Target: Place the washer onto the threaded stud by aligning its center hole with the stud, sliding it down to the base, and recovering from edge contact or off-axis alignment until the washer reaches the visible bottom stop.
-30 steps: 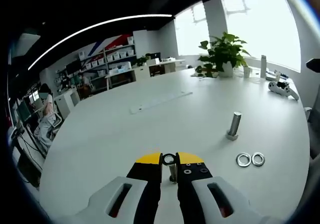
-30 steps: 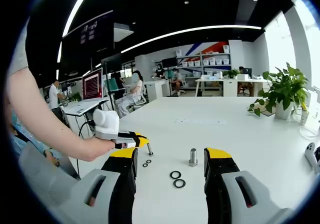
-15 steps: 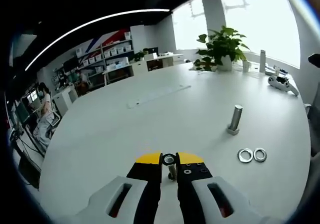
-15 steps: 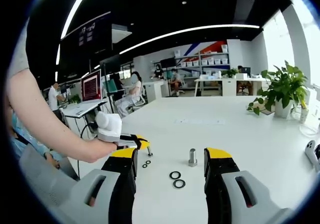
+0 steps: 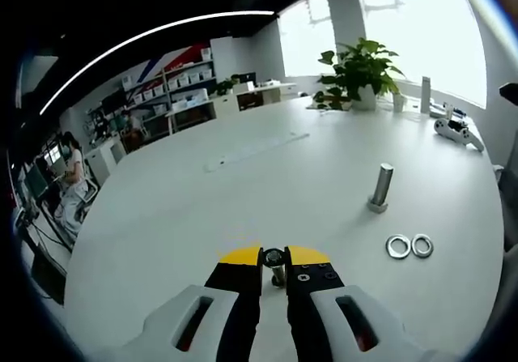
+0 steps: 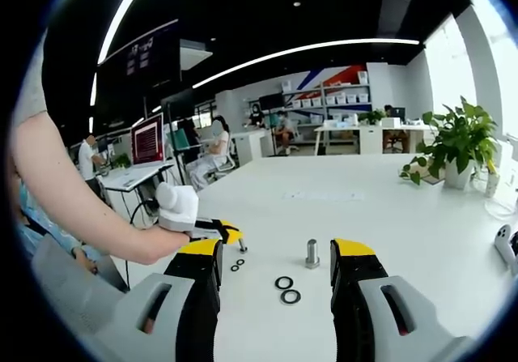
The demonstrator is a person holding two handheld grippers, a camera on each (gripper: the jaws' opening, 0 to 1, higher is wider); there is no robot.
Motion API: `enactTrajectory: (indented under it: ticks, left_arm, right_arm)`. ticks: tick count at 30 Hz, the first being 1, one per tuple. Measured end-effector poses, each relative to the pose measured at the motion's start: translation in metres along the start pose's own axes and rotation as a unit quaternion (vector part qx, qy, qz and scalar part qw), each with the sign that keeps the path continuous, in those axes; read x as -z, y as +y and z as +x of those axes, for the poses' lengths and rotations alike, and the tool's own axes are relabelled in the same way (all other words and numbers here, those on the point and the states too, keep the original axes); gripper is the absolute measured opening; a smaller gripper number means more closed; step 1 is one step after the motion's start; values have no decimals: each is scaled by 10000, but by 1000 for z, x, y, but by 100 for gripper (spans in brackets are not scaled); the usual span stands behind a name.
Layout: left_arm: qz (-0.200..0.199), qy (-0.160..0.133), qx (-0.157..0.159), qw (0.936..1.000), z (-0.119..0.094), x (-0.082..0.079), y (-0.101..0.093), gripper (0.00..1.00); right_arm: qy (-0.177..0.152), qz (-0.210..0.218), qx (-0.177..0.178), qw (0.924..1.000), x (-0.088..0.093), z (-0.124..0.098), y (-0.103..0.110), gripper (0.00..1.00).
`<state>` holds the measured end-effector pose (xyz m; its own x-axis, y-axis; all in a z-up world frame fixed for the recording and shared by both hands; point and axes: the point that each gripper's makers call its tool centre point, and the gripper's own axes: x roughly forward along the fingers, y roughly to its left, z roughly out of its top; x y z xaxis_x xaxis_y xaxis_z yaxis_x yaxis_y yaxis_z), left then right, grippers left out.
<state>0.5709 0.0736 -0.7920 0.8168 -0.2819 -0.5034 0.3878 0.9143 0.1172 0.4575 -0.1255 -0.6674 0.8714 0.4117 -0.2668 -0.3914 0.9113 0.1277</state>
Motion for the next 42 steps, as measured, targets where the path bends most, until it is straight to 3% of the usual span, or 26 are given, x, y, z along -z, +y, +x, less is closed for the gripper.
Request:
enactTrajectory:
  ticks: [14,42]
  left_arm:
    - [-43,-80,6,10000,-4,-4,-1,9]
    - [-268,-646,-93,9975,-75,-39,-10,11]
  right_arm:
    - [2,45,-7,10000,0,0,0,55]
    - [24,-86,-153,9998,1,2,9,55]
